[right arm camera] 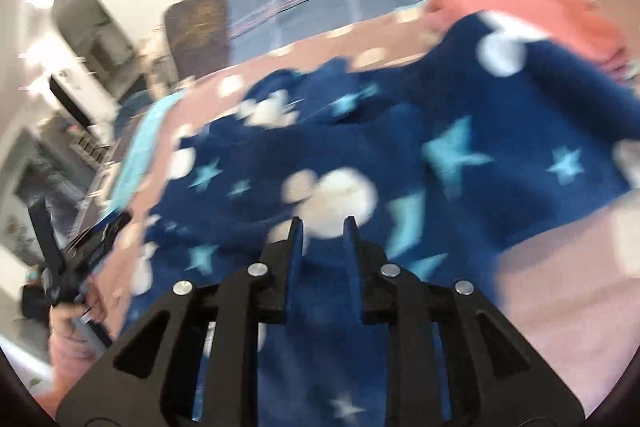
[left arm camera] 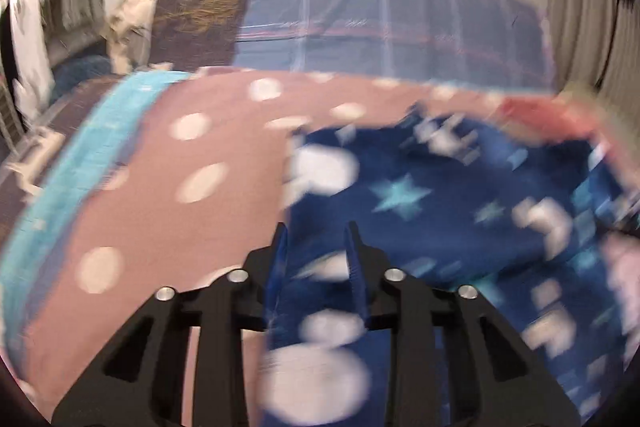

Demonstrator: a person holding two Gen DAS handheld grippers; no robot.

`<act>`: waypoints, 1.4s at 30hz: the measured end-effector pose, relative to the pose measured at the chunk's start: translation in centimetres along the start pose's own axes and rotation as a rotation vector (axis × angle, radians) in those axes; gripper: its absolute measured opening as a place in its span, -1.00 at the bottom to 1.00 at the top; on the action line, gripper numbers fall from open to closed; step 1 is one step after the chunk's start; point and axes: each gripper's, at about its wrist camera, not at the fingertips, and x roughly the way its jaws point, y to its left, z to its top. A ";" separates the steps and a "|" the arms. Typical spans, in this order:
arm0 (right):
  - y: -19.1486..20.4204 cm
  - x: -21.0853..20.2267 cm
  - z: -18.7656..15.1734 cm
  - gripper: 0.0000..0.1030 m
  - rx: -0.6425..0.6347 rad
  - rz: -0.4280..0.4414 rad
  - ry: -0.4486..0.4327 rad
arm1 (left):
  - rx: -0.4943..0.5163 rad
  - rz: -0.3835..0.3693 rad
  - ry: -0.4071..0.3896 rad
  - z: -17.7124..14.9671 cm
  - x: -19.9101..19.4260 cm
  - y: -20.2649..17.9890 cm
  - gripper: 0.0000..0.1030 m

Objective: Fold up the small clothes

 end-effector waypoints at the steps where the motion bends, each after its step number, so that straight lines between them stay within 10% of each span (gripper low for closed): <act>1: 0.2 1.3 -0.2 -0.55 0.007 -0.028 0.023 | 0.000 -0.031 0.002 0.6 0.7 -1.2 -0.43; 6: -1.3 4.7 -2.1 -0.60 0.047 -0.140 0.060 | 0.109 0.014 0.215 -1.8 9.5 -5.4 -0.37; 12: -5.0 -4.4 -1.4 -0.37 0.071 -0.160 -0.113 | 0.150 0.057 0.170 -3.2 10.3 -6.4 -0.34; 20: -25.6 -19.8 -4.0 -0.17 0.697 -0.344 -0.416 | 0.189 0.115 0.155 -3.4 10.3 -7.4 -0.26; 26: -32.8 -21.3 -5.5 0.08 0.874 -0.159 -0.505 | 0.195 0.127 0.153 -3.2 10.1 -7.3 -0.24; 28: -33.6 -21.2 -4.7 -0.25 0.893 -0.156 -0.523 | 0.190 0.123 0.152 -3.2 10.1 -7.2 -0.24; 29: -33.3 -20.5 -4.2 -0.84 0.889 -0.164 -0.515 | 0.188 0.121 0.151 -3.2 10.1 -7.2 -0.24; 35: -21.8 -20.1 1.5 -0.86 0.583 -0.031 -0.553 | 0.181 0.115 0.151 -3.3 10.1 -7.1 -0.24; 42: -0.4 -9.8 5.1 -0.82 0.151 0.294 -0.328 | 0.145 0.077 0.148 -3.2 10.1 -6.4 -0.24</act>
